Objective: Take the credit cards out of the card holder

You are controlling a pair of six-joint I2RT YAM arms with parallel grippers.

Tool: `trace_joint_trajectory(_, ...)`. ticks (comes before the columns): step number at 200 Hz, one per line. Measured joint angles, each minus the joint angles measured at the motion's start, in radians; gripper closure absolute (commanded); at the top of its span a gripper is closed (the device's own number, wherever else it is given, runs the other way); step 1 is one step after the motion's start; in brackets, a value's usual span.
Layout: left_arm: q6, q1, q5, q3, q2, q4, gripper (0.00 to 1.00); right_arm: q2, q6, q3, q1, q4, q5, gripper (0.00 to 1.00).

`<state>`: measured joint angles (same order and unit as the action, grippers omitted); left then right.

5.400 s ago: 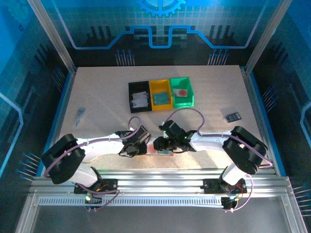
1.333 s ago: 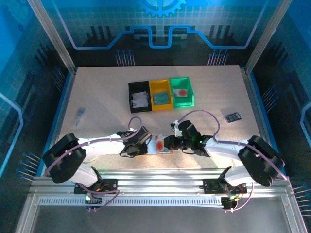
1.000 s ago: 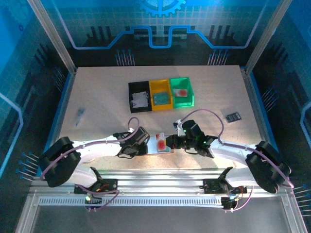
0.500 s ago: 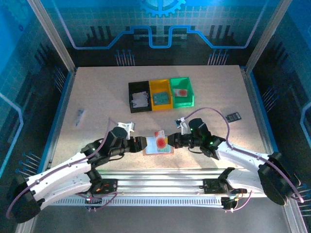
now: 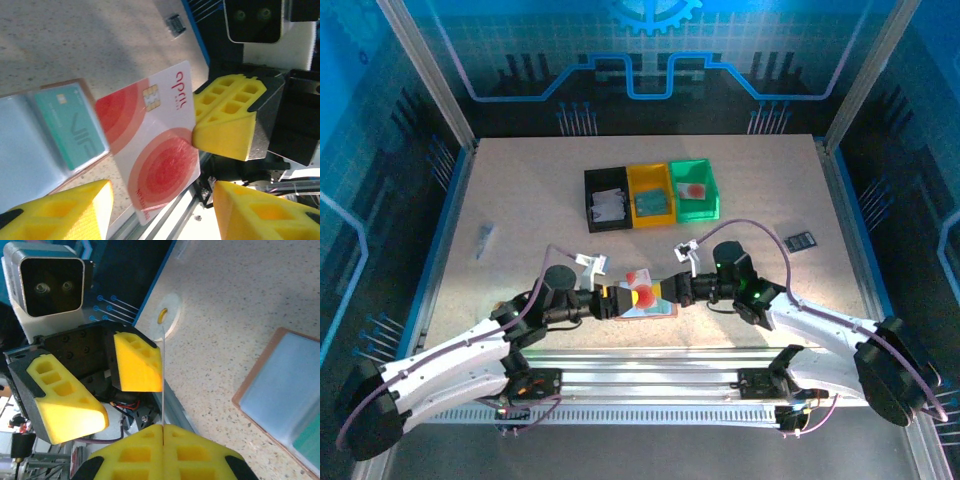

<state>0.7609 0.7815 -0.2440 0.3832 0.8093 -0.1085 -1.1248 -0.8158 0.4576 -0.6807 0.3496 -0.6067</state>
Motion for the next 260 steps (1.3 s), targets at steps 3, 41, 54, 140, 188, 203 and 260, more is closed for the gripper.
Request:
trace_joint_trajectory(3,0.000,0.000,-0.004,-0.001,0.002,-0.005,0.44,0.000,0.000,0.000,-0.002,0.004,-0.003,1.00)
trace_joint_trajectory(41,0.017,0.000,-0.031,-0.010,0.008,-0.062,0.47,0.000,-0.003,0.000,-0.016,0.030,-0.024,1.00)
trace_joint_trajectory(54,0.024,0.000,-0.035,-0.014,0.008,-0.073,0.50,-0.001,-0.003,0.000,-0.019,0.033,-0.026,1.00)
trace_joint_trajectory(140,0.055,-0.010,-0.030,-0.052,0.007,-0.106,0.87,-0.014,-0.003,0.000,-0.021,0.032,-0.027,1.00)
trace_joint_trajectory(188,0.070,-0.010,-0.042,-0.055,0.001,-0.131,1.00,-0.014,0.001,0.000,-0.027,-0.008,0.022,1.00)
trace_joint_trajectory(203,0.071,-0.010,-0.042,-0.055,0.001,-0.131,1.00,-0.013,0.005,0.002,-0.029,-0.016,0.029,0.90)
trace_joint_trajectory(260,0.093,-0.008,0.031,-0.098,-0.064,-0.158,1.00,0.126,0.054,0.027,-0.045,-0.142,0.134,0.21)
